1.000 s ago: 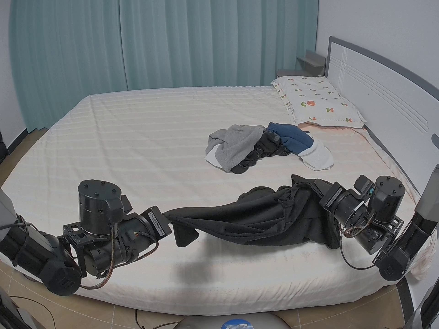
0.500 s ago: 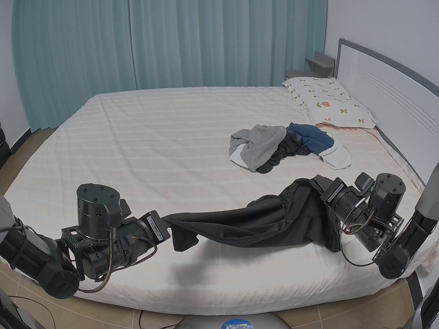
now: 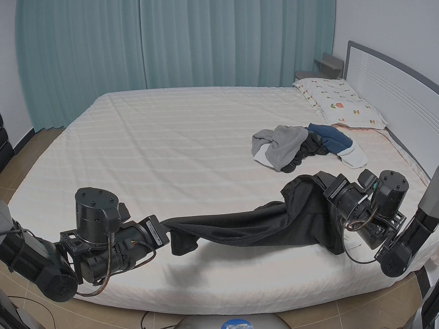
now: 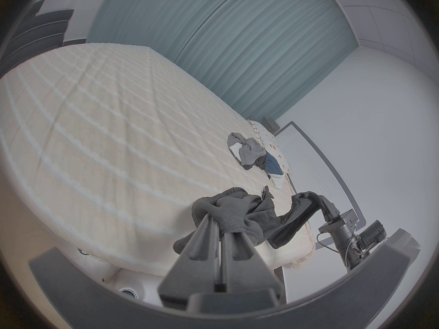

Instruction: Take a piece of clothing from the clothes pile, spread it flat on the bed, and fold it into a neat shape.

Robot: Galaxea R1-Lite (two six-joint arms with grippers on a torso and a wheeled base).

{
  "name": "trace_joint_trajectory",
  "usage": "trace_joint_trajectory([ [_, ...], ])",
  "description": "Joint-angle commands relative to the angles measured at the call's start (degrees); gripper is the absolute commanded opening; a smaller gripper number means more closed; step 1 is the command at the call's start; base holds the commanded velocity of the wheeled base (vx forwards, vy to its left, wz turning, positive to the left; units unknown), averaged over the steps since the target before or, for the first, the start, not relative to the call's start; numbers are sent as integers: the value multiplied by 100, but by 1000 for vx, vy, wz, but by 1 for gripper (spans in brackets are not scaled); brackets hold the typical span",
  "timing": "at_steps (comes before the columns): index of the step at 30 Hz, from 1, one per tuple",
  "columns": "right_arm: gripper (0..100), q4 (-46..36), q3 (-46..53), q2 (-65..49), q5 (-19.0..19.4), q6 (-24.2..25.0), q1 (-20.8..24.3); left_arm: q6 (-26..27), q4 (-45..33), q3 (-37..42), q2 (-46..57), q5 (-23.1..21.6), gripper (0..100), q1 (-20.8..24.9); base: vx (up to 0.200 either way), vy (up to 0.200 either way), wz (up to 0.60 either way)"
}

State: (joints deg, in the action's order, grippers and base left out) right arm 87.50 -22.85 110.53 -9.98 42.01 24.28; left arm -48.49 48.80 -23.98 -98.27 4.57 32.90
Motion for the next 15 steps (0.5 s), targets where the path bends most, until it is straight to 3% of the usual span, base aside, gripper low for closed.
trace_joint_trajectory([
  [1,0,3,-45,12,-4,0,-64,-2,-2,7,27,9,0,32,0,200,0],
  [15,0,-5,-115,-67,14,-35,-29,-2,-2,-2,18,9,0,23,0,200,0],
])
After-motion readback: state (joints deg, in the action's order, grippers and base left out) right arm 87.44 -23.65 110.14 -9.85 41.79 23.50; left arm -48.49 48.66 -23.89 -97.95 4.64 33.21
